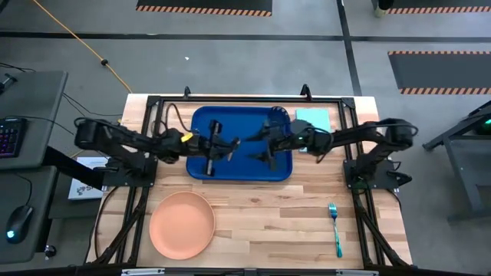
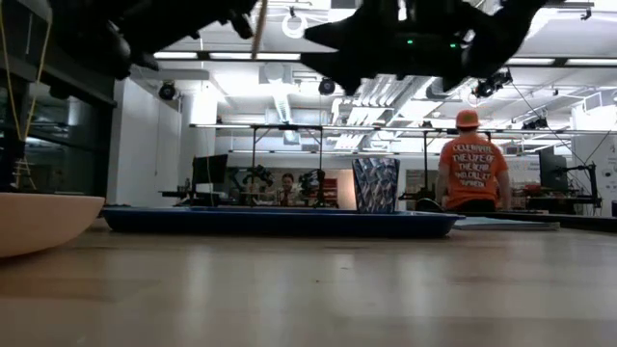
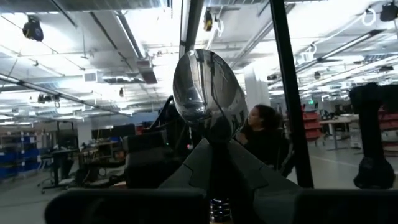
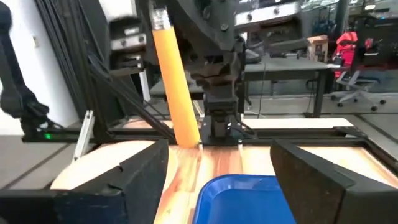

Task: Pick and place plate/cup/fork/spoon on tray
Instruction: Put the spoon to the left of the blue serving tray

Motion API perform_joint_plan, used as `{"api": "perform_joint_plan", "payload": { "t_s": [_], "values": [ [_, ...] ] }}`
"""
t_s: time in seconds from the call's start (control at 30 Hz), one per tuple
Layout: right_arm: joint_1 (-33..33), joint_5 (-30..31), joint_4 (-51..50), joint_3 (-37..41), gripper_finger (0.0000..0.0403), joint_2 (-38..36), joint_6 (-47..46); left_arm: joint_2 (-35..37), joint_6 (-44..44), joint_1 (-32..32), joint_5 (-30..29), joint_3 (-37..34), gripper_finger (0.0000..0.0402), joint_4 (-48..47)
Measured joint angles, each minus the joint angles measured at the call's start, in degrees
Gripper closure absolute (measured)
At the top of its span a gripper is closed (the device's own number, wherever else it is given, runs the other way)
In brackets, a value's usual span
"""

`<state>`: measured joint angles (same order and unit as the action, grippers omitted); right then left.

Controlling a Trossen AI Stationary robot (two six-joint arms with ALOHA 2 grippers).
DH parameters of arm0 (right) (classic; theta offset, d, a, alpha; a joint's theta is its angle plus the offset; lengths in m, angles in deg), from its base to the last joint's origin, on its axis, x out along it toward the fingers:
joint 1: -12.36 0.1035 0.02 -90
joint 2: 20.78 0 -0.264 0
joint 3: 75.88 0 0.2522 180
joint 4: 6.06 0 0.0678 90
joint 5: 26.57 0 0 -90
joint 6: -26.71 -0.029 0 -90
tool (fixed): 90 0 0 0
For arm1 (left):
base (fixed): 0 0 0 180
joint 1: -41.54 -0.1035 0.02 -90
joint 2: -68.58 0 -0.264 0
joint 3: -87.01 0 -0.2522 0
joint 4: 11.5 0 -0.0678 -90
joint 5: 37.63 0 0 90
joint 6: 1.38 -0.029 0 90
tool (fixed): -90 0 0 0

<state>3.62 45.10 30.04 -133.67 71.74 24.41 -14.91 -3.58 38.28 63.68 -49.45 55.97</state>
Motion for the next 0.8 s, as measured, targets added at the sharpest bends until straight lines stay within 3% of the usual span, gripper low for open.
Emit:
{"api": "perform_joint_plan", "payload": {
  "t_s": [0.4,0.63,0.8],
  "values": [
    [3.9,0.7,-0.9,-6.2,0.0126,5.6,1.3,-5.1,-1.1,0.1,-0.8,1.3,0.0388,5.7],
    [6.4,5.2,-1.1,-8.1,0.0126,5.8,2.8,-8.4,-1.0,0.4,-0.9,4.1,0.0388,5.9],
    [6.7,5.7,-1.2,-8.1,0.0151,5.8,2.8,-9.1,-0.8,0.3,-0.9,4.7,0.0388,5.5]
  ]
}}
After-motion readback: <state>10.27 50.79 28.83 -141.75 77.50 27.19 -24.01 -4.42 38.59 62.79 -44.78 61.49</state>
